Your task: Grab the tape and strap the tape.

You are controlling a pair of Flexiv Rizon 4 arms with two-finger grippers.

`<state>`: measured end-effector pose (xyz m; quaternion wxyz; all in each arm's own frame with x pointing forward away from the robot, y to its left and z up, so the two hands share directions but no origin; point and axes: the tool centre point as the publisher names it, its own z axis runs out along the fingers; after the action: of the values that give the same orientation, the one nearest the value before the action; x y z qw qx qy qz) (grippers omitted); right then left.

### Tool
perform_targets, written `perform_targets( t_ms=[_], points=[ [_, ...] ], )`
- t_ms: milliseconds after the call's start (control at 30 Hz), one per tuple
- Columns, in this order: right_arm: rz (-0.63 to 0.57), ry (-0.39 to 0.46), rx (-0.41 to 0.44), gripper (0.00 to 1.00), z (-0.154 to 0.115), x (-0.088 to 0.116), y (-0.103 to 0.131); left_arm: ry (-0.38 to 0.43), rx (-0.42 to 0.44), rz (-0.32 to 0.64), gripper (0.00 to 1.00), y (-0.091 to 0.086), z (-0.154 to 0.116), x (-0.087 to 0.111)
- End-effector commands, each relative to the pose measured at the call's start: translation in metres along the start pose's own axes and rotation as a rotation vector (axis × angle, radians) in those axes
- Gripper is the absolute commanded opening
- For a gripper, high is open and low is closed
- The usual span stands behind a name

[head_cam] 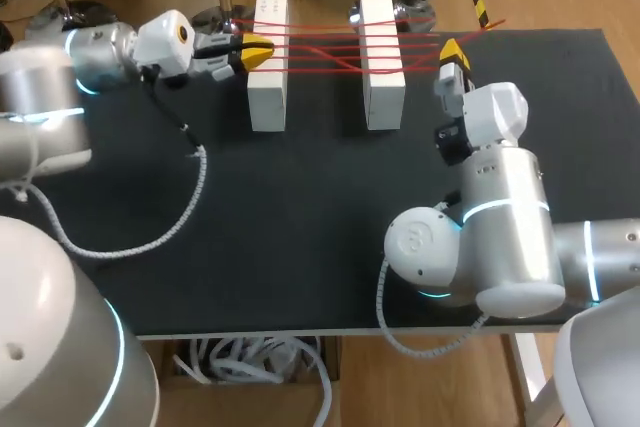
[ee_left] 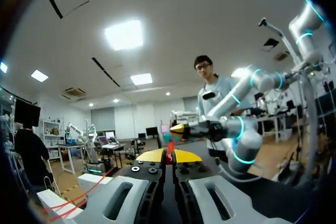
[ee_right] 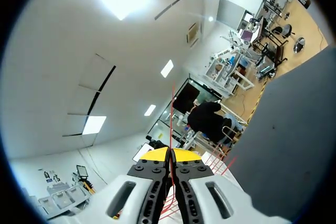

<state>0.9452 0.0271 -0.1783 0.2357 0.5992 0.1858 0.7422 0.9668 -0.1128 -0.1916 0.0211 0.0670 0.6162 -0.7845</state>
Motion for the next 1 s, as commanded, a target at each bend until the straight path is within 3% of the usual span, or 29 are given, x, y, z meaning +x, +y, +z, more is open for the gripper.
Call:
perform_targets(
  t_ms=[33, 200, 467, 800, 867, 1000],
  points=[
    [-0.001, -0.005, 0.002, 0.0, 0.001, 0.002, 0.001, -0.081, -0.945, -0.233, 0.0, -0.018, 0.002, 0.013],
    [-0.001, -0.005, 0.002, 0.0, 0.001, 0.002, 0.001, -0.064, -1.307, -0.283, 0.0, -0.014, 0.009, 0.015],
    [-0.001, -0.005, 0.002, 0.0, 0.001, 0.002, 0.001, -0.057, -1.744, -0.365, 0.0, -0.017, 0.008, 0.011],
    [-0.001, -0.005, 0.002, 0.0, 0.001, 0.002, 0.001, -0.016, -2.075, -0.401, 0.0, -0.025, 0.025, 0.018],
    [-0.001, -0.005, 0.002, 0.0, 0.001, 0.002, 0.001, -0.045, -2.075, -0.353, 0.0, -0.026, 0.029, 0.018],
    [-0.001, -0.005, 0.002, 0.0, 0.001, 0.002, 0.001, -0.045, -2.075, -0.353, 0.0, -0.026, 0.029, 0.018]
  ],
)
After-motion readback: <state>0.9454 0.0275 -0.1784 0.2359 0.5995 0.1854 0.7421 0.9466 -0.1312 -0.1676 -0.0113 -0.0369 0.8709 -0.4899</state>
